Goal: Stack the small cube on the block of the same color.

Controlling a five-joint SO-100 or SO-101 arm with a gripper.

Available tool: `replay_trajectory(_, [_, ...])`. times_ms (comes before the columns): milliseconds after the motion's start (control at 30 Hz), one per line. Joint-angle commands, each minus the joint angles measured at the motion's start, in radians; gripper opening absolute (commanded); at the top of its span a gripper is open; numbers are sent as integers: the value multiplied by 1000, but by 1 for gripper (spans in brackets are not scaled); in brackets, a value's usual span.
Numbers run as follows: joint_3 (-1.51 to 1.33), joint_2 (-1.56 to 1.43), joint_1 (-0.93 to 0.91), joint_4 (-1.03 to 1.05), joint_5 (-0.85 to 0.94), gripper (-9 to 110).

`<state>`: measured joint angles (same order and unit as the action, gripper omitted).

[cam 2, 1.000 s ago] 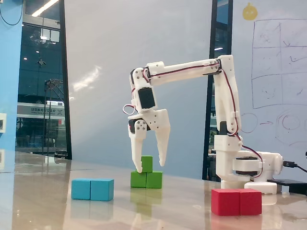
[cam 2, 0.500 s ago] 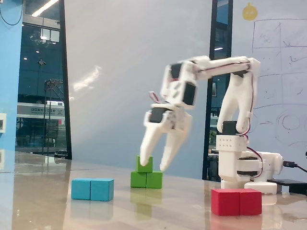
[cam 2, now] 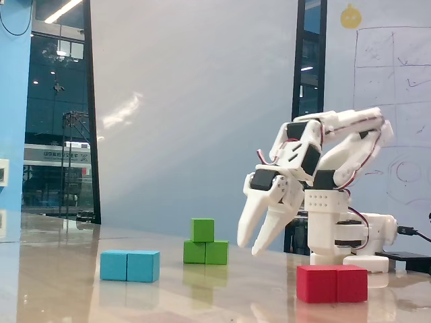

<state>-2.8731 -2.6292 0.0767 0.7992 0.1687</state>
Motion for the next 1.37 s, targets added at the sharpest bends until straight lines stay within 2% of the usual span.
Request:
replay_trajectory(0, [-75, -215, -3, 18, -8, 0])
replay_trajectory(267, [-127, -535, -60, 330, -54, 0])
replay_trajectory(533, [-173, -819, -77, 497, -107, 0])
replay_trajectory(1333, [-173, -821, -78, 506, -104, 0])
